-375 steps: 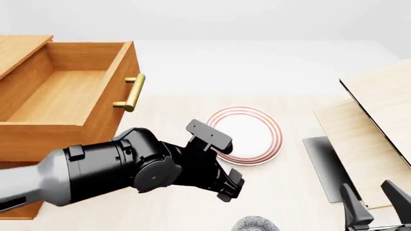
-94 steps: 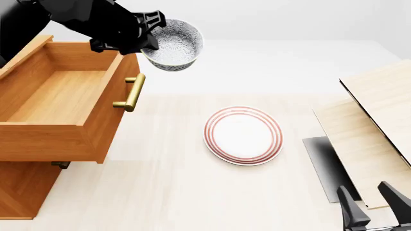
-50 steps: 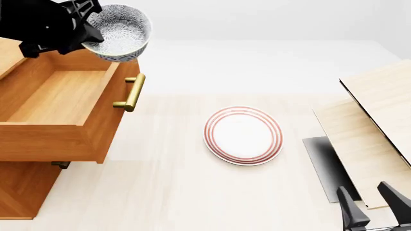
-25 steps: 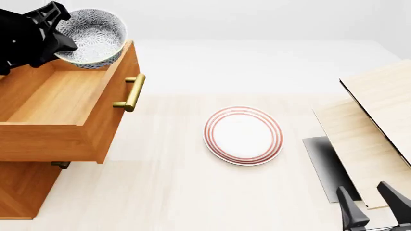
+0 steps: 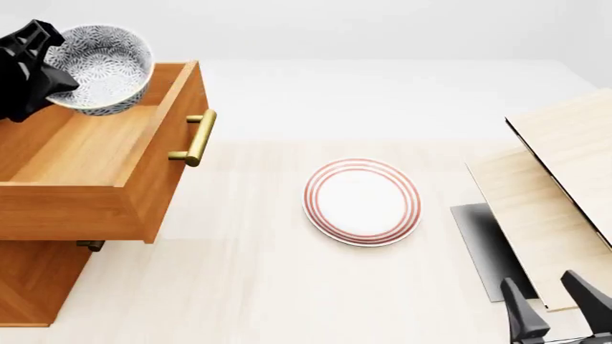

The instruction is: Open the top drawer of the cabinet and put the bowl in it.

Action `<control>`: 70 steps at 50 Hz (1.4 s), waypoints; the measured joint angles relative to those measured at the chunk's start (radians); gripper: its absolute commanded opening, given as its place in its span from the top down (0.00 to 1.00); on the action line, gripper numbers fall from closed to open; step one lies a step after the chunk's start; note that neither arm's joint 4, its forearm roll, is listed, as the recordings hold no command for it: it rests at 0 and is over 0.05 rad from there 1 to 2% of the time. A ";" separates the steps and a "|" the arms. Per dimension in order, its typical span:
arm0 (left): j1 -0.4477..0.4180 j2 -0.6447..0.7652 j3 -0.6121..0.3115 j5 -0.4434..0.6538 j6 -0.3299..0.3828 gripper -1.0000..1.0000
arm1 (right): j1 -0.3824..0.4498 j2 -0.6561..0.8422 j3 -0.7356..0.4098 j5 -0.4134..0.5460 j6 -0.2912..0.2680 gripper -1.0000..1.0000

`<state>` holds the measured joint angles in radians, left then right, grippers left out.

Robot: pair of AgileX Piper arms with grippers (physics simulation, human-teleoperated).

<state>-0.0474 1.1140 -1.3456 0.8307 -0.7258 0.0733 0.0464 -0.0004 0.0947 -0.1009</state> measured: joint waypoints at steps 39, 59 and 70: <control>0.099 0.004 0.165 -0.156 -0.066 1.00 | 0.002 0.000 0.000 0.004 -0.003 0.00; 0.120 0.078 0.168 -0.222 -0.082 1.00 | 0.003 0.002 0.000 0.005 -0.004 0.00; 0.131 0.122 0.143 -0.235 -0.080 1.00 | 0.004 -0.001 0.000 0.009 -0.005 0.00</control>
<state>0.0833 1.2356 -1.2025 0.5960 -0.8061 0.0769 0.0453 -0.0004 0.1037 -0.1059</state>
